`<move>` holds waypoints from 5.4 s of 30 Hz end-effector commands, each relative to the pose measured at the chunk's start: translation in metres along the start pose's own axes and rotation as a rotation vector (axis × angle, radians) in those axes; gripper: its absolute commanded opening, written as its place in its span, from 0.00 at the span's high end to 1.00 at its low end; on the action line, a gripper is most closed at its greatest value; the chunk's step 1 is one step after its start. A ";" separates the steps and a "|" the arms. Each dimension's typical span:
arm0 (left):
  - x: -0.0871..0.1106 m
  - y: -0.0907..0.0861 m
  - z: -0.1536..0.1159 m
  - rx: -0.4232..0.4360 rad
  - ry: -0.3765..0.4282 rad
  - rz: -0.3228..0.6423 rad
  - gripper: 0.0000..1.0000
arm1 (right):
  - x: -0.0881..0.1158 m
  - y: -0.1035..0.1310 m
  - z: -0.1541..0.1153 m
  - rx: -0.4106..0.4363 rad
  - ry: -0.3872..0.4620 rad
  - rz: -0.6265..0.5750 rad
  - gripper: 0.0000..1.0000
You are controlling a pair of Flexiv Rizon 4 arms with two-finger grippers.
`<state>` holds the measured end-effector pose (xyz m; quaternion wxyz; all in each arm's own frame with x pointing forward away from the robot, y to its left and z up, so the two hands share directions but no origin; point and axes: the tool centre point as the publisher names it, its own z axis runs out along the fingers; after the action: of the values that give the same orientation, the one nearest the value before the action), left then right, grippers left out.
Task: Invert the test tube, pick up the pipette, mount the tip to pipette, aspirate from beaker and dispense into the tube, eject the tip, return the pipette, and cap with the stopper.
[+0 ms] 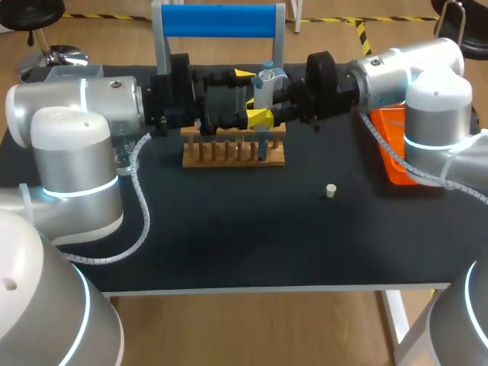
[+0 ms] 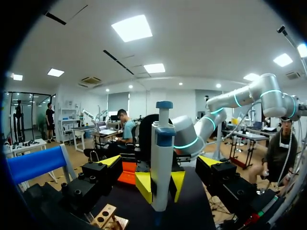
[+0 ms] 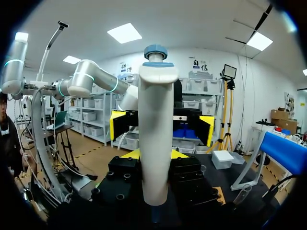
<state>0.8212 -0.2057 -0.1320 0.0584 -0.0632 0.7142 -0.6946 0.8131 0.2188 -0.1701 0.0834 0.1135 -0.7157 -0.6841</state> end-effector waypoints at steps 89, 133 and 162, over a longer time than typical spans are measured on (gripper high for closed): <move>0.001 0.000 0.000 0.001 -0.004 0.001 1.00 | -0.003 -0.001 0.019 -0.002 -0.121 -0.010 0.00; 0.001 0.000 0.000 0.001 -0.004 0.001 1.00 | -0.158 -0.023 -0.126 0.340 -0.511 0.116 0.00; 0.001 0.000 0.000 0.001 -0.004 0.001 1.00 | -0.217 -0.012 -0.118 0.404 -0.576 0.130 0.00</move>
<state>0.8209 -0.2049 -0.1323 0.0581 -0.0631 0.7144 -0.6944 1.0556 0.1636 -0.1683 -0.1010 -0.1137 -0.8359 -0.5274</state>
